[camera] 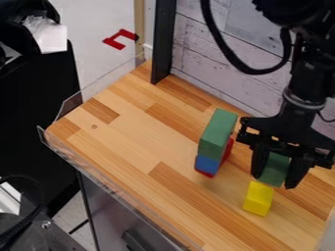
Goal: Take back the green cube and put it on top of the yellow cube
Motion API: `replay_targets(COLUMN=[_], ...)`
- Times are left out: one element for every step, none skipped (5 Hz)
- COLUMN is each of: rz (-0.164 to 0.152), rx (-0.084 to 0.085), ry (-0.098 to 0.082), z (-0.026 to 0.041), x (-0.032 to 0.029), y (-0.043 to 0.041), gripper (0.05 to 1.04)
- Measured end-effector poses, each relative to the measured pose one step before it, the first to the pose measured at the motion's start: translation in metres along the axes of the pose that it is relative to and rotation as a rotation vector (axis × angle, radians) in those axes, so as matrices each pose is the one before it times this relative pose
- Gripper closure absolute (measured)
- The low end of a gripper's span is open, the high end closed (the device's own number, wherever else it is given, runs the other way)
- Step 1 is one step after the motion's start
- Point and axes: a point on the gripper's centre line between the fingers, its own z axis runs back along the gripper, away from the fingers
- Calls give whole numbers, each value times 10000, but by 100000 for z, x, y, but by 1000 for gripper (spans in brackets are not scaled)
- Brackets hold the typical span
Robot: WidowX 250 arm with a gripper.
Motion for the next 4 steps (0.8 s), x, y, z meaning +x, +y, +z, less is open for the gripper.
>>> replay_targets(rz=[172,127,136,-47], rx=[-22,-43,-123,-87], ry=[187,141,-7,-13], z=[-380,-593,-296,1], x=[-465,-456,103,20], y=[154,284,275,-137], gripper=[549,550,550,550])
